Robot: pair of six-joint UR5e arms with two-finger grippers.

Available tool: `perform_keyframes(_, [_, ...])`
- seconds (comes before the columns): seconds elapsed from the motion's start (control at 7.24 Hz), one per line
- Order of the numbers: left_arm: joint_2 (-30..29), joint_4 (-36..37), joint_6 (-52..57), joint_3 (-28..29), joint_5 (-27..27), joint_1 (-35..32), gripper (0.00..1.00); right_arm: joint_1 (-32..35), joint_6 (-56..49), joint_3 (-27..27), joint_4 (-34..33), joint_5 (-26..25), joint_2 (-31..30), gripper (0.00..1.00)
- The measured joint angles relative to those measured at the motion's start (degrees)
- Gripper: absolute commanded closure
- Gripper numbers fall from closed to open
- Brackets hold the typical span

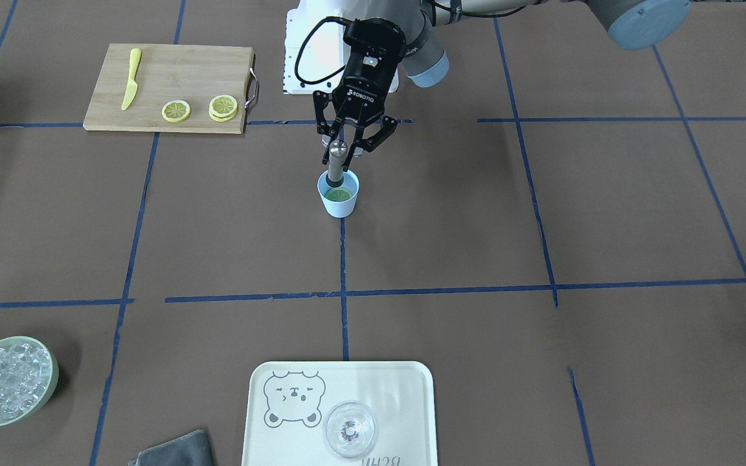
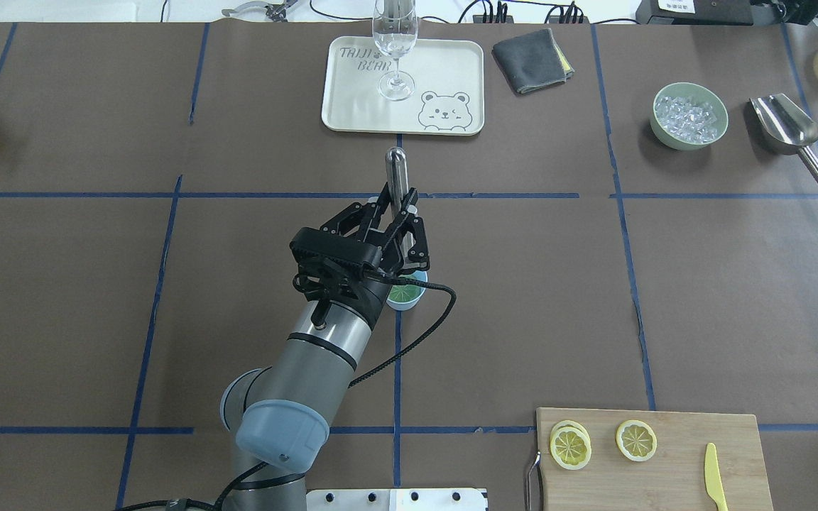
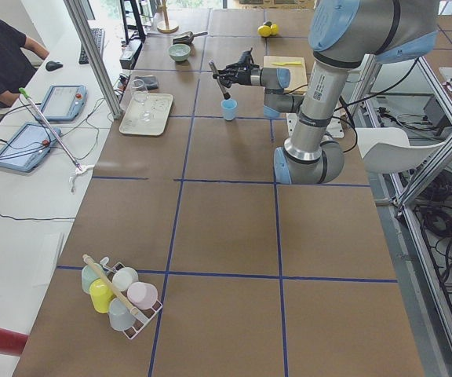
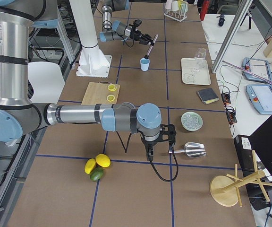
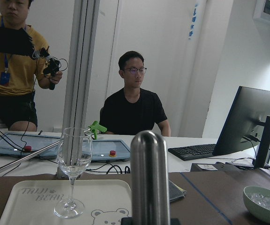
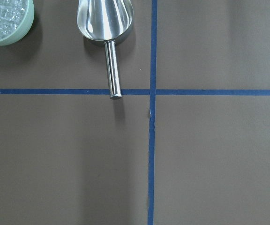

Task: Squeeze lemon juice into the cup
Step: 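Press the muddler down into the blue cup with the left gripper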

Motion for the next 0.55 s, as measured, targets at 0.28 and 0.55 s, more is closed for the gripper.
perform_keyframes(0.28, [0.0,-0.06,0.0,1.57,0.05,-0.03,1.0,0.02,-0.03,0.01,0.0,-0.03,0.02,0.0])
perform_keyframes(0.55, [-0.12,-0.43,-0.02,2.49,-0.03,-0.05,1.0,0.02,-0.01,-0.03,0.0,-0.03,0.01,0.0])
